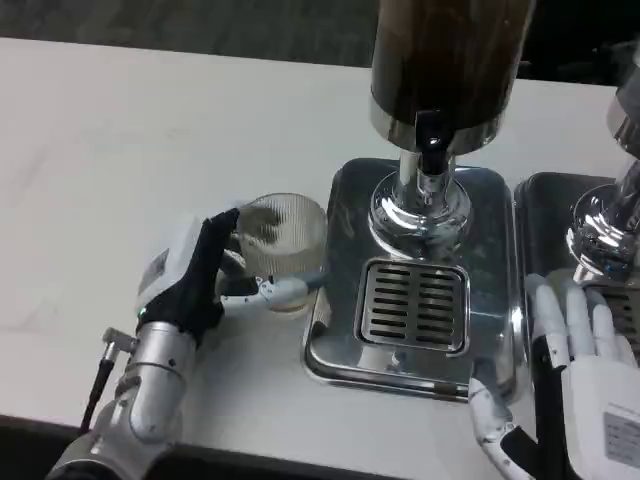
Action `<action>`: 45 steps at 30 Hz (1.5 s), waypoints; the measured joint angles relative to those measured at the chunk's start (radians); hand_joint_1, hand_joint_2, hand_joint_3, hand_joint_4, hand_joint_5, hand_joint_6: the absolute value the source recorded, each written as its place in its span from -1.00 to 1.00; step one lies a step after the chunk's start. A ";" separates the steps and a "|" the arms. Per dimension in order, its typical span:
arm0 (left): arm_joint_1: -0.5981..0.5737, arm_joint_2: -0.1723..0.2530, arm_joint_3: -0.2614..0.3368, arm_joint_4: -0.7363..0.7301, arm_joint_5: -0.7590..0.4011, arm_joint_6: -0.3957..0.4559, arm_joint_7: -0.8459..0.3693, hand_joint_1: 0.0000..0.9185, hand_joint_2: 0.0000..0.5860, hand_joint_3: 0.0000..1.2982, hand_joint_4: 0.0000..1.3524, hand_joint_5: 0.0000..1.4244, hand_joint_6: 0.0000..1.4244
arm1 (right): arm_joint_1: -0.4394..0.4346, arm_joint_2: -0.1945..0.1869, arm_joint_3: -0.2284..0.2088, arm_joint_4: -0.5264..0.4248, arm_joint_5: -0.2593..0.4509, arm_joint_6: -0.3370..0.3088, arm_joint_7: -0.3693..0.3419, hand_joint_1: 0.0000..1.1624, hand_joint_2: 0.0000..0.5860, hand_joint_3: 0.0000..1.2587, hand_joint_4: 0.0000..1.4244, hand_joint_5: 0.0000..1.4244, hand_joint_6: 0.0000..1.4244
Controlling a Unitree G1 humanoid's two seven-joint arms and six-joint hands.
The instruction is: Grasp the cup under the faucet to collect the drink, then remove the cup.
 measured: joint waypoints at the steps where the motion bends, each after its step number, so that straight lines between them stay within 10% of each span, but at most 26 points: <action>1: 0.000 0.001 0.000 0.000 0.000 0.003 0.012 0.64 -1.00 0.17 0.25 0.49 0.61 | 0.000 0.001 0.000 0.000 0.000 0.000 0.000 -0.62 0.60 -0.90 -1.00 -1.00 -0.87; 45: -0.010 0.033 -0.155 -0.087 0.200 -0.112 0.207 0.36 -1.00 0.30 0.44 0.67 0.91 | -0.025 0.006 -0.027 0.001 0.015 -0.004 -0.033 -0.62 0.60 -0.90 -1.00 -1.00 -0.82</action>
